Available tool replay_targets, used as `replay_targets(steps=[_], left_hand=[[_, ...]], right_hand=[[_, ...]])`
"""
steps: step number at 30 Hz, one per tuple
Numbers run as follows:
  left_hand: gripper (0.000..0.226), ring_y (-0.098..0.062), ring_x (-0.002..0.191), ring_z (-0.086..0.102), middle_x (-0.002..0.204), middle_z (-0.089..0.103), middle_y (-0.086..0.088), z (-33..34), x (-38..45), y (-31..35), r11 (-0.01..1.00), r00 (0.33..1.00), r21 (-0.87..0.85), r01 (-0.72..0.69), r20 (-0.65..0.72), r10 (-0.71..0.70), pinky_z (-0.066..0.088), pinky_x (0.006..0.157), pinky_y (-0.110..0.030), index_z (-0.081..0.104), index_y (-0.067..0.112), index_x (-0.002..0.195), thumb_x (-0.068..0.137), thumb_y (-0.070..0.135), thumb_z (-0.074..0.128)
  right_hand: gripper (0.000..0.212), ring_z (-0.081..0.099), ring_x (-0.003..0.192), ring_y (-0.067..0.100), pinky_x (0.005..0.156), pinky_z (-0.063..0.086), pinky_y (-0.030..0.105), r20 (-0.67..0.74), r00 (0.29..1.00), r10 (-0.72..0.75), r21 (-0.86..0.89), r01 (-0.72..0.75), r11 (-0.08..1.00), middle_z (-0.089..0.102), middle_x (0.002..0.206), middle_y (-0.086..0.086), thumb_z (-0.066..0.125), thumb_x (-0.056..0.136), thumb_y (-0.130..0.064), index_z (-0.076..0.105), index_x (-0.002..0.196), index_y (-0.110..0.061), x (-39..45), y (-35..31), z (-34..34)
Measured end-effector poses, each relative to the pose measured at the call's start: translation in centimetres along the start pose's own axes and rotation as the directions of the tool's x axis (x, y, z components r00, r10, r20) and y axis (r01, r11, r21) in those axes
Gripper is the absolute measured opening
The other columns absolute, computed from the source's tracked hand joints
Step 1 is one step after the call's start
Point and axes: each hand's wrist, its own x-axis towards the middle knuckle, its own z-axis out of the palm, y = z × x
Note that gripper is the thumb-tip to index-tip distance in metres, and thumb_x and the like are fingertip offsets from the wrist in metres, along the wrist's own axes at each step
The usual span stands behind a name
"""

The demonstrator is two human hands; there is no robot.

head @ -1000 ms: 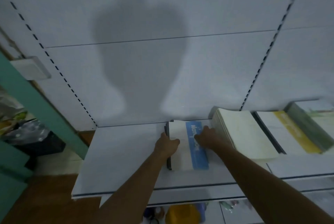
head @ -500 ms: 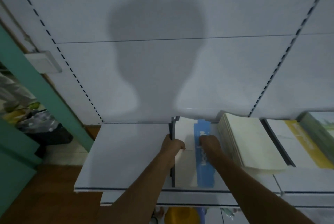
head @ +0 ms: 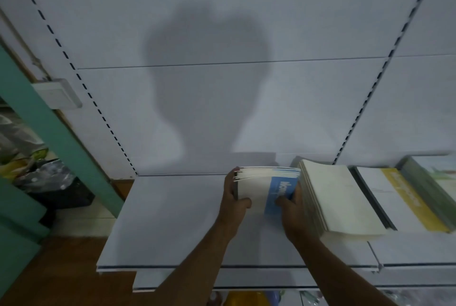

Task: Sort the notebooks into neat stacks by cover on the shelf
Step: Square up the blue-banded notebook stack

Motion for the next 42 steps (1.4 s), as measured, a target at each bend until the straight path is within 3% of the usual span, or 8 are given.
replay_targets(steps=[7,12,17,22,26,30,35,42], left_hand=[[0.068,-0.014,0.086,0.063,0.099,0.069,0.000,1.4,-0.3,0.5,0.999,0.999,-0.049,0.012,-0.046,-0.014,0.052,0.062,-0.023,0.058,0.014,0.118,0.051,0.002,0.052],[0.086,-0.021,0.103,0.059,0.118,0.064,-0.002,1.5,-0.5,0.7,0.999,0.999,0.013,0.039,0.009,-0.039,0.052,0.077,-0.031,0.048,0.022,0.133,0.050,0.002,0.055],[0.098,-0.023,0.115,0.055,0.131,0.058,-0.001,1.6,-0.8,0.3,0.999,0.998,0.030,0.036,0.050,-0.037,0.051,0.090,-0.040,0.035,0.029,0.145,0.052,0.002,0.054],[0.095,-0.020,0.114,0.055,0.131,0.058,-0.004,1.5,-0.5,0.0,1.000,0.999,-0.004,-0.005,0.046,0.005,0.051,0.074,-0.019,0.037,0.019,0.144,0.054,-0.002,0.054],[0.084,-0.011,0.099,0.060,0.120,0.063,-0.003,1.2,-1.0,-0.9,1.000,1.000,0.015,0.007,0.000,-0.007,0.051,0.073,-0.019,0.047,0.024,0.132,0.052,0.000,0.054],[0.060,-0.018,0.104,0.057,0.114,0.060,0.002,0.8,-0.4,-0.8,0.993,0.995,0.084,0.086,0.050,-0.090,0.049,0.090,-0.037,0.048,0.040,0.114,0.062,0.010,0.048],[0.043,-0.021,0.102,0.053,0.116,0.055,-0.006,-0.2,0.7,-0.9,0.961,0.991,0.256,0.102,0.058,-0.120,0.045,0.080,-0.029,0.034,0.018,0.135,0.095,0.005,0.042],[0.040,-0.020,0.101,0.055,0.123,0.056,-0.008,-1.1,1.5,-2.3,0.883,0.985,0.437,0.171,-0.068,-0.157,0.045,0.083,-0.026,0.034,0.011,0.136,0.100,0.019,0.047]], right_hand=[[0.044,0.057,0.079,0.013,0.065,0.047,0.019,-0.051,0.998,0.035,0.049,-0.032,0.998,0.062,0.091,0.005,0.048,0.066,-0.011,0.056,0.109,-0.011,-0.7,-3.0,0.7],[0.031,0.056,0.081,0.018,0.063,0.044,0.025,-0.051,0.997,0.056,0.041,-0.054,0.998,0.060,0.089,0.002,0.050,0.083,0.001,0.053,0.111,-0.011,-0.8,-2.9,0.0],[0.045,0.058,0.091,0.023,0.066,0.045,0.025,-0.067,0.988,0.137,0.067,-0.133,0.989,0.060,0.104,0.011,0.042,0.086,0.013,0.049,0.127,-0.002,-1.0,-1.2,-0.1],[0.055,0.059,0.093,0.021,0.069,0.048,0.022,-0.064,0.993,0.097,0.100,-0.090,0.991,0.061,0.105,0.010,0.050,0.069,-0.009,0.051,0.124,-0.003,-1.1,-1.4,-0.2],[0.040,0.061,0.098,0.022,0.072,0.050,0.020,-0.051,0.996,0.072,0.007,-0.071,0.997,0.064,0.106,0.009,0.053,0.081,-0.007,0.055,0.121,-0.006,-1.5,-0.1,-0.6],[0.032,0.058,0.086,0.021,0.063,0.047,0.019,-0.036,0.992,0.121,-0.062,-0.123,0.991,0.062,0.091,0.004,0.039,0.092,0.010,0.056,0.112,-0.008,-0.9,-0.5,-0.8],[0.027,0.058,0.078,0.014,0.056,0.046,0.016,0.009,0.994,0.108,-0.199,-0.104,0.974,0.061,0.090,0.006,0.038,0.095,0.006,0.053,0.112,-0.007,0.5,-1.8,-0.5],[0.019,0.060,0.084,0.022,0.060,0.044,0.027,-0.069,0.942,0.327,-0.480,-0.319,0.817,0.061,0.101,0.011,0.042,0.099,-0.017,0.048,0.115,-0.008,1.5,0.4,0.0]])
